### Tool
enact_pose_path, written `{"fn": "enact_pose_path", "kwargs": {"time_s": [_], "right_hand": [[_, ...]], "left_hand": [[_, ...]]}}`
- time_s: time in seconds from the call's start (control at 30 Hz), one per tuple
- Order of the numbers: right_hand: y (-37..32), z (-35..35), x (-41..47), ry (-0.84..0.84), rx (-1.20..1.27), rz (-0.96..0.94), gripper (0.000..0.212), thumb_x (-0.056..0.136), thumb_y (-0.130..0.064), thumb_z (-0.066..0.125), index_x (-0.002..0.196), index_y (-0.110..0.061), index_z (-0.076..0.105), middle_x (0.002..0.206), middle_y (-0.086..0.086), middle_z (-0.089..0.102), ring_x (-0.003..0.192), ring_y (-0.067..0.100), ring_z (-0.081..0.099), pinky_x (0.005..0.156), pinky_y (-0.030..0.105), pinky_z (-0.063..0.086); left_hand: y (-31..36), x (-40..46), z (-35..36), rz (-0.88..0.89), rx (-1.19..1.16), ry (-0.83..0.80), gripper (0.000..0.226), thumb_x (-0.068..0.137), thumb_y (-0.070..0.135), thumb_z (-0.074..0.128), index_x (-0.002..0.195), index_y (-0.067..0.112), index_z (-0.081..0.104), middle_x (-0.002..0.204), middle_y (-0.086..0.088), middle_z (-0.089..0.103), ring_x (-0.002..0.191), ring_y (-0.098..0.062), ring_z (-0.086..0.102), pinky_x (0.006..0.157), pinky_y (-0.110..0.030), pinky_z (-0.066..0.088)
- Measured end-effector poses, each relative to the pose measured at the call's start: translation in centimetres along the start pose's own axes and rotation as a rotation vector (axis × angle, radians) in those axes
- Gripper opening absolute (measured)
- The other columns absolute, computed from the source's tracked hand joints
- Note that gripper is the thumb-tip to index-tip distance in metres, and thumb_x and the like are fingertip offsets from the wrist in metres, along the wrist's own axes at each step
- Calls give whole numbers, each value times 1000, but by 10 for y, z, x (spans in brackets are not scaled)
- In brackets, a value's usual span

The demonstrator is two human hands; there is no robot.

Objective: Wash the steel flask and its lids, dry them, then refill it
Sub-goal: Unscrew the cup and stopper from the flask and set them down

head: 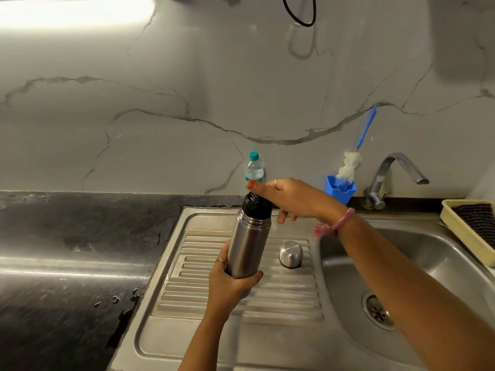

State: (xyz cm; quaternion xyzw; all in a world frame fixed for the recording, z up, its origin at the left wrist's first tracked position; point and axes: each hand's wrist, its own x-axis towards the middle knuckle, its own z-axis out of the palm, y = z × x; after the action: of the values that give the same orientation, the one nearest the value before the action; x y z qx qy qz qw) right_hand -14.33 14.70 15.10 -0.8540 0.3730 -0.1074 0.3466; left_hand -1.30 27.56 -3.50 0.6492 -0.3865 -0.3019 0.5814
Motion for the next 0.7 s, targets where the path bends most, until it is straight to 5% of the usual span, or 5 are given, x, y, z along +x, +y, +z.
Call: {"fn": "enact_pose_path", "kwargs": {"time_s": [0.13, 0.27, 0.37, 0.7], "right_hand": [[-12, 22, -4, 172, -282, -54, 72, 81, -76, 32, 98, -11, 57, 90, 6, 65, 75, 16, 62, 59, 22, 48], [-10, 28, -2, 387, -344, -164, 52, 89, -60, 45, 98, -10, 58, 88, 2, 55, 76, 12, 53, 59, 18, 36], [-7, 25, -2, 421, -291, -270, 45, 87, -53, 54, 84, -9, 59, 76, 3, 57, 64, 10, 50, 54, 14, 32], [-8, 11, 2, 451, -197, -440, 42, 83, -48, 64, 84, -6, 66, 71, 7, 64, 66, 15, 58, 59, 18, 45]], "left_hand": [[6, -2, 4, 21, 10, 12, 89, 55, 17, 93, 131, 39, 52, 109, 12, 66, 89, -1, 66, 75, -37, 62], [13, -6, 6, 44, 10, -18, 82, 62, 2, 91, 120, 43, 51, 103, 13, 66, 85, 2, 66, 65, -17, 55], [16, -7, 4, 55, 31, -55, 78, 62, 1, 91, 116, 42, 54, 93, 17, 69, 84, -1, 67, 65, -16, 54], [27, -4, 3, 36, 26, -80, 74, 61, 4, 92, 113, 40, 55, 91, 18, 69, 84, 1, 66, 64, -15, 54]]}}
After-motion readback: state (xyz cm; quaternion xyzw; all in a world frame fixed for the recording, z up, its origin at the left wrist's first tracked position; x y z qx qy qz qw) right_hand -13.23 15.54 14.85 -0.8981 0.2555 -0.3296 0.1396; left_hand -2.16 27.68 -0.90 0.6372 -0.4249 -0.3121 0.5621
